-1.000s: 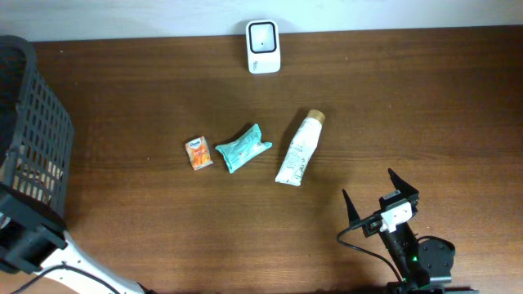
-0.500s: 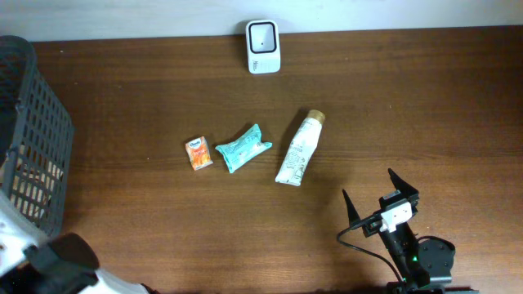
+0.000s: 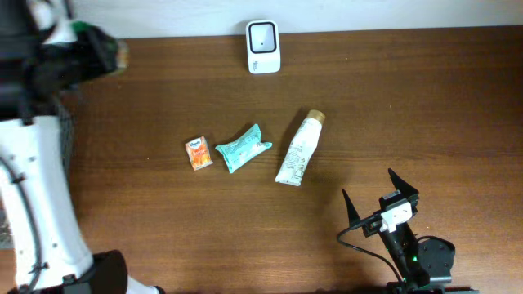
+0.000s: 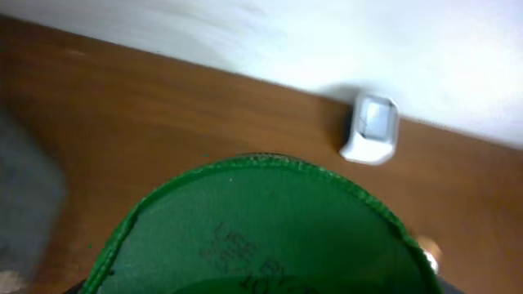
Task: Scan the item barcode
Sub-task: 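Reach into the basket and grasp the green-lidded jar, then set the green-lidded jar upright beside the white tube and release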
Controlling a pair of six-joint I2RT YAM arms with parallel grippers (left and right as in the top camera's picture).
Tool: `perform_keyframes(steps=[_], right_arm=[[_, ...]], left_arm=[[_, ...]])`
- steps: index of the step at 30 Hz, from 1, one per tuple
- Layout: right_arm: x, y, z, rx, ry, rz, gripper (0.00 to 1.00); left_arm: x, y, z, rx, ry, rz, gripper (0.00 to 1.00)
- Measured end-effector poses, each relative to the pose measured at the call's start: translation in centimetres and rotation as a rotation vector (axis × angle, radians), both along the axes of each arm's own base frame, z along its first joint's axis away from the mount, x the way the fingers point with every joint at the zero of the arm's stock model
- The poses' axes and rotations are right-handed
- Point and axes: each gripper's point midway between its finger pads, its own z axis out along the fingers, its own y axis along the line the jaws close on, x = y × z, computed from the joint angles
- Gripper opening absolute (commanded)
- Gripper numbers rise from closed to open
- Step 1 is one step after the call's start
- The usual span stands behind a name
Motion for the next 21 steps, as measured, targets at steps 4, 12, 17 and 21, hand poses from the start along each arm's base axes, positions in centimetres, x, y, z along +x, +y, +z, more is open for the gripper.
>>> perform_keyframes(steps=[4,12,17,21], right_arm=[[0.0,0.0,0.0,-0.001,0.0,0.0,0.98],[0.0,0.0,0.0,0.0,0.0,0.0,0.98],[0.0,0.0,0.0,0.0,0.0,0.0,0.98],[0.0,0.0,0.0,0.0,0.0,0.0,0.98]], left_arm=[[0.3,-5.7,-2.1,-0.007,0.074,-0.134,0.47],[1.2,-14.7,-8.0,0.036,0.227,-0.327,0.45],[2.3,-19.5,-13.3,0.072,0.326,-0.416,0.46],[3.5,-24.1,-16.9,0.095,0.338,-0.492,0.46]])
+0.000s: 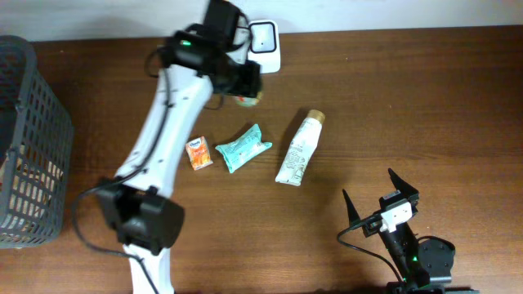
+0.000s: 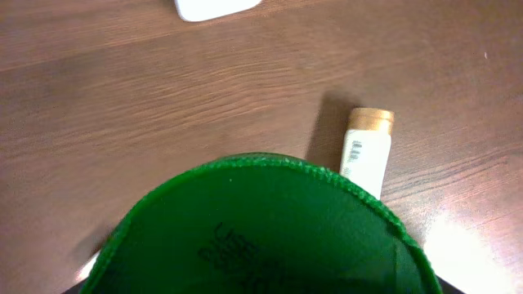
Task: Scan the item barcode
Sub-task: 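Set the green-lidded jar upright beside the white tube and release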
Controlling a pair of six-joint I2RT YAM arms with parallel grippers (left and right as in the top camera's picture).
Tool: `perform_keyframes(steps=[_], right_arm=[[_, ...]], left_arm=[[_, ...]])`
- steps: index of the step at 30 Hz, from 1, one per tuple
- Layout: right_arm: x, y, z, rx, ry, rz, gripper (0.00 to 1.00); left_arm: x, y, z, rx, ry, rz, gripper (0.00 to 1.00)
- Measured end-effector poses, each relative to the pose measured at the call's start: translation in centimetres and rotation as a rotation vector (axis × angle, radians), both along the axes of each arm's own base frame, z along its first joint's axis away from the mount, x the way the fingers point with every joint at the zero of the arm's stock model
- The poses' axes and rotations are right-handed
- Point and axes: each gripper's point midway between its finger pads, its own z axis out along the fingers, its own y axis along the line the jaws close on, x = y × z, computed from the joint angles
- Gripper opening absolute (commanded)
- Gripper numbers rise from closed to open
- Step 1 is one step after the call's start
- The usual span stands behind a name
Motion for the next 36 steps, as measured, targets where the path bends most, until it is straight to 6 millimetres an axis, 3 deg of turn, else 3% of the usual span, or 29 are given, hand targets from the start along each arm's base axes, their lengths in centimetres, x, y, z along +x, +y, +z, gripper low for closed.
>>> perform_keyframes(steps=[6,9,13,19,23,33,36], right_arm=[[0.0,0.0,0.0,0.0,0.0,0.0,0.98],[0.0,0.0,0.0,0.0,0.0,0.0,0.98],[0.0,0.0,0.0,0.0,0.0,0.0,0.98],[0.0,0.0,0.0,0.0,0.0,0.0,0.98],[0.0,0.0,0.0,0.0,0.0,0.0,0.98],[0.0,0.0,0.0,0.0,0.0,0.0,0.98],[0.0,0.0,0.0,0.0,0.0,0.0,0.98]], left_arm=[[0.7,-6.2,-3.5,0.005,-0.035,-0.099,0.47],[0.3,-7.8,-5.1,0.057,-0.042,-0.118,0.46],[1.0,-7.7,-7.4,0.119,-0.036,-0.066,0.45],[1.4,-6.9,-13.2,0.164,0.065,0.043,0.47],[1.3,-6.8,-15.4,0.18,0.103,0.064,0.48],[-0.1,-6.6,-16.6,0.181,0.182,0.086,0.88],[-0.6,-6.7,-16.7,0.175,0.202,0.081,0.95]])
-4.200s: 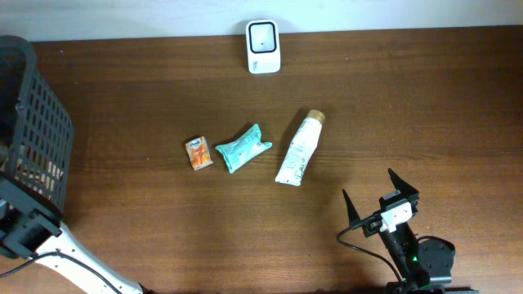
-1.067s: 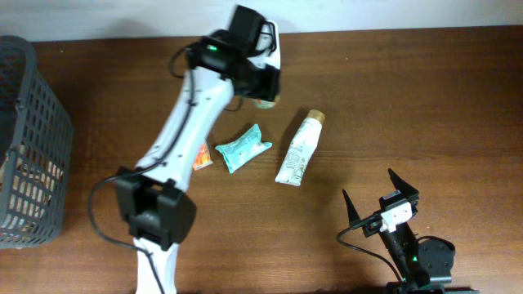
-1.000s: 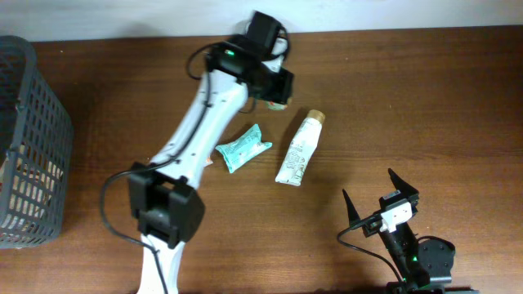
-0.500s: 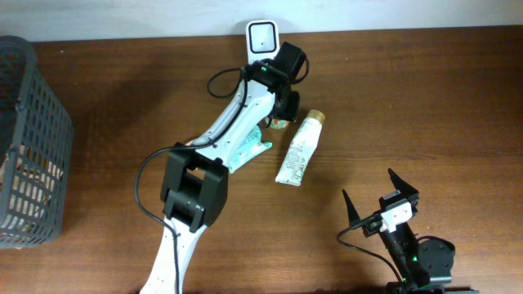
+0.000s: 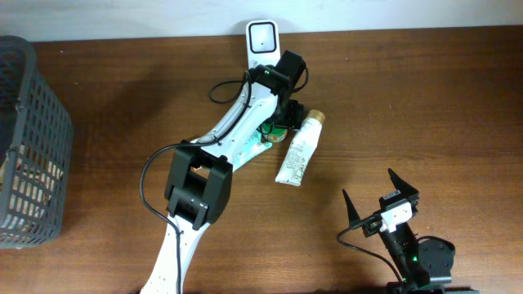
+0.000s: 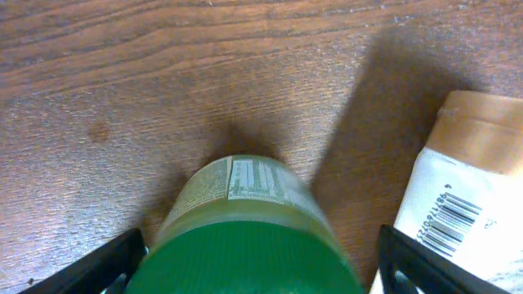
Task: Scan the item barcode
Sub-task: 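Set the green-lidded jar upright beside the white tube and release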
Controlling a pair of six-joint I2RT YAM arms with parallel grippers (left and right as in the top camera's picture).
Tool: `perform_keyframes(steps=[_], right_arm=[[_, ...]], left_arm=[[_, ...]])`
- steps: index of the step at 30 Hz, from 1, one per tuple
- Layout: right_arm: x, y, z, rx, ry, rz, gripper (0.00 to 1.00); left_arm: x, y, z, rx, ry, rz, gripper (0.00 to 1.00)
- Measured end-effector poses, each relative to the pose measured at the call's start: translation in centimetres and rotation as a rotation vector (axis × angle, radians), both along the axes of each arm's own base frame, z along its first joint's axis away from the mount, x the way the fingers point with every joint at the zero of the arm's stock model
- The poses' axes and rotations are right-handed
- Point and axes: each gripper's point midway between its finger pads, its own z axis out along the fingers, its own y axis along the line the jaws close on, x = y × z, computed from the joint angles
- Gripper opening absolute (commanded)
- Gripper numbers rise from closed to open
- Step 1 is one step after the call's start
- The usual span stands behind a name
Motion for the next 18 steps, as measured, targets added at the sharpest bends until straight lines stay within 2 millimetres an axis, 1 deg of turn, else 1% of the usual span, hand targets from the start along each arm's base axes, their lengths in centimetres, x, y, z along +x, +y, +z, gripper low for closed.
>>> perform_keyframes(steps=[3,5,6,8,9,10,11,12,13,14,16,17,18], right_arm=[[0.0,0.0,0.0,0.0,0.0,0.0,0.98],[0.0,0.0,0.0,0.0,0.0,0.0,0.98],[0.0,0.0,0.0,0.0,0.0,0.0,0.98],[0.0,0.0,0.0,0.0,0.0,0.0,0.98],[0.0,0.0,0.0,0.0,0.0,0.0,0.98],[0.0,0.0,0.0,0.0,0.0,0.0,0.98],[0.0,0.0,0.0,0.0,0.0,0.0,0.98],[0.0,0.0,0.0,0.0,0.0,0.0,0.98],[0.0,0.0,0.0,0.0,0.0,0.0,0.98],[0.0,0.0,0.0,-0.001,0.0,0.0,0.98],[0.0,0.0,0.0,0.0,0.0,0.0,0.98],[0.0,0.0,0.0,0.0,0.0,0.0,0.98],[0.0,0.0,0.0,0.001,0.0,0.0,0.98]], left_arm=[[-0.3,-0.5,0.0,-0.03,0.018,-0.009,0.96],[-0.6,-0.8,0.2,-0.046,0.032,-0.014,0.99],[-0.6,-0.8,0.4,-0.051,0.037,-0.015,0.99],[-0.4,-1.0,1.8,-0.065,0.025,-0.027,0.99],[-0.3,-1.0,2.0,-0.066,0.022,-0.031,0.99],[0.1,-1.1,3.8,-0.085,-0.006,-0.033,0.99],[-0.1,-0.8,5.3,-0.089,-0.01,-0.04,0.99],[0.0,-0.5,7.2,-0.103,-0.03,-0.041,0.99],[0.3,0.0,9.5,-0.12,-0.064,-0.035,1.0],[0.7,1.0,12.6,-0.143,-0.112,-0.022,0.99],[0.9,3.7,18.1,-0.174,-0.196,0.013,0.99],[0.9,5.6,20.7,-0.182,-0.239,0.044,0.99],[0.8,8.4,23.6,-0.183,-0.291,0.09,1.0]])
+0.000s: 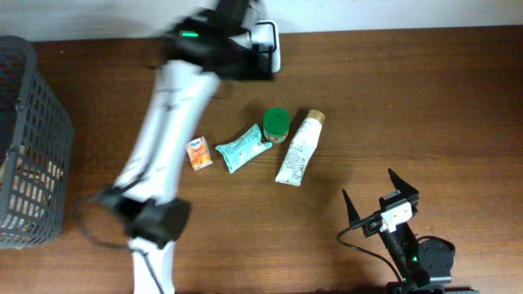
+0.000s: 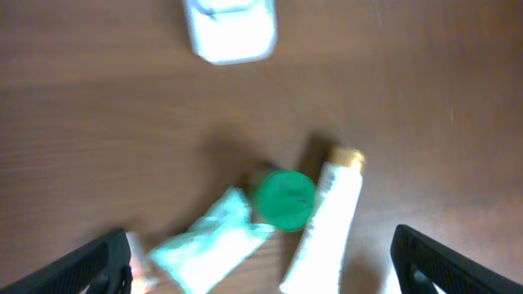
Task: Scan the item barcode
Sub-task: 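Set the green-lidded jar upright beside the white tube and release, then move the left gripper back into the basket toward the rice bag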
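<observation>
A jar with a green lid point(image 1: 276, 124) stands upright on the table between a teal packet point(image 1: 243, 148) and a white tube point(image 1: 297, 149). The white barcode scanner point(image 1: 265, 37) is at the back edge. My left gripper point(image 2: 261, 265) hangs high above the table near the scanner, open, with nothing between its fingers point(image 2: 90, 263). Below it the left wrist view shows the green lid point(image 2: 283, 198), tube point(image 2: 327, 233), packet point(image 2: 208, 245) and scanner point(image 2: 229, 28), all blurred. My right gripper point(image 1: 376, 196) rests open at the front right.
A small orange packet point(image 1: 198, 153) lies left of the teal packet. A grey wire basket point(image 1: 29, 139) stands at the left edge. My left arm stretches from the front edge up to the scanner.
The jar was between my left fingers, low on the table beside the tube. Now it stands alone there, and my left gripper is open, higher and further back by the scanner.
My left gripper held the green-lidded jar at the far left of the table. Then it carried the jar close to the scanner. Then the jar was down on the table between packet and tube. Now it is let go. The right arm stayed still throughout.
</observation>
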Controlling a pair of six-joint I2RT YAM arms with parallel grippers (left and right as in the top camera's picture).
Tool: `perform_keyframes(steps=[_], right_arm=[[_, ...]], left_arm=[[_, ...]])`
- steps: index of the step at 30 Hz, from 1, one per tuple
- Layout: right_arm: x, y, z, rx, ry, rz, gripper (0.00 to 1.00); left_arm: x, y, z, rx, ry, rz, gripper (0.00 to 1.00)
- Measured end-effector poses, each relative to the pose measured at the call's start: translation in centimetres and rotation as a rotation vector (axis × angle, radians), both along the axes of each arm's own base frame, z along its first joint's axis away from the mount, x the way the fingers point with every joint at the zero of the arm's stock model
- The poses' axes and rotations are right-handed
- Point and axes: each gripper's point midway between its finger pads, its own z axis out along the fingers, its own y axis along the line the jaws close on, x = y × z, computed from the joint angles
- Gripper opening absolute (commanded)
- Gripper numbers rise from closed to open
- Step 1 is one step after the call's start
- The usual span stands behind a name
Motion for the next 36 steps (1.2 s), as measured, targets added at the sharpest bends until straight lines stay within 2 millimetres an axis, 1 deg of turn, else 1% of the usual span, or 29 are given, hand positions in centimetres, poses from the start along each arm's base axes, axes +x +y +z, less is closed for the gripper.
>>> perform_keyframes(steps=[1,3,6,7,9,11,13,14,15,16,17,18,20,21,23,24,25,26,27,29,30,32,36], right_arm=[[0.0,0.0,0.0,0.0,0.0,0.0,0.98],[0.0,0.0,0.0,-0.001,0.0,0.0,0.98],[0.0,0.0,0.0,0.0,0.0,0.0,0.98],[0.0,0.0,0.0,0.0,0.0,0.0,0.98],[0.0,0.0,0.0,-0.001,0.0,0.0,0.98],[0.0,0.0,0.0,-0.001,0.0,0.0,0.98],[0.0,0.0,0.0,-0.001,0.0,0.0,0.98],[0.0,0.0,0.0,-0.001,0.0,0.0,0.98],[0.0,0.0,0.0,-0.001,0.0,0.0,0.98],[0.0,0.0,0.0,0.0,0.0,0.0,0.98],[0.0,0.0,0.0,-0.001,0.0,0.0,0.98],[0.0,0.0,0.0,0.0,0.0,0.0,0.98],[0.0,0.0,0.0,-0.001,-0.001,0.0,0.98],[0.0,0.0,0.0,-0.001,0.0,0.0,0.98],[0.0,0.0,0.0,-0.001,0.0,0.0,0.98],[0.0,0.0,0.0,-0.001,0.0,0.0,0.98],[0.0,0.0,0.0,0.0,0.0,0.0,0.98],[0.0,0.0,0.0,-0.001,0.0,0.0,0.98],[0.0,0.0,0.0,-0.001,0.0,0.0,0.98],[0.0,0.0,0.0,0.0,0.0,0.0,0.98],[0.0,0.0,0.0,-0.001,0.0,0.0,0.98],[0.0,0.0,0.0,-0.001,0.0,0.0,0.98],[0.0,0.0,0.0,-0.001,0.0,0.0,0.98]], left_arm=[[-0.1,2.6,2.1,0.0,-0.039,0.052,0.99],[-0.2,7.9,5.3,0.017,-0.108,0.167,0.99],[-0.7,16.0,8.7,0.066,-0.197,0.363,0.99],[-1.1,19.4,9.9,0.084,-0.227,0.453,0.99],[-2.4,25.1,11.6,0.097,-0.269,0.612,0.99],[-4.5,31.1,12.8,0.108,-0.292,0.785,0.99],[-7.2,36.9,12.9,0.118,-0.284,0.963,0.99],[-8.2,38.8,12.8,0.124,-0.276,1.022,0.99],[-10.1,42.1,12.3,0.129,-0.256,1.122,0.99],[-11.1,43.6,11.8,0.132,-0.239,1.169,0.99],[-12.9,46.2,10.8,0.126,-0.206,1.249,0.99],[-14.0,47.7,10.0,0.118,-0.178,1.295,0.99],[-16.0,50.1,7.8,0.102,-0.11,1.366,0.99],[-16.6,50.8,6.8,0.096,-0.08,1.39,0.99],[-18.1,52.4,4.0,0.083,0.007,1.437,0.99],[-18.6,53.1,2.3,0.075,0.055,1.452,0.99],[-18.9,53.5,1.1,0.071,0.083,1.459,0.99],[-19.2,54.1,-0.9,0.069,0.128,1.46,0.99],[-19.2,54.4,-2.6,0.067,0.161,1.449,0.99],[-18.8,54.7,-5.3,0.073,0.196,1.411,0.99],[-18.6,54.7,-6.3,0.073,0.21,1.39,0.99],[-18.1,54.7,-8.0,0.063,0.227,1.347,0.99],[-17.1,55.0,-10.2,0.048,0.255,1.304,0.99]])
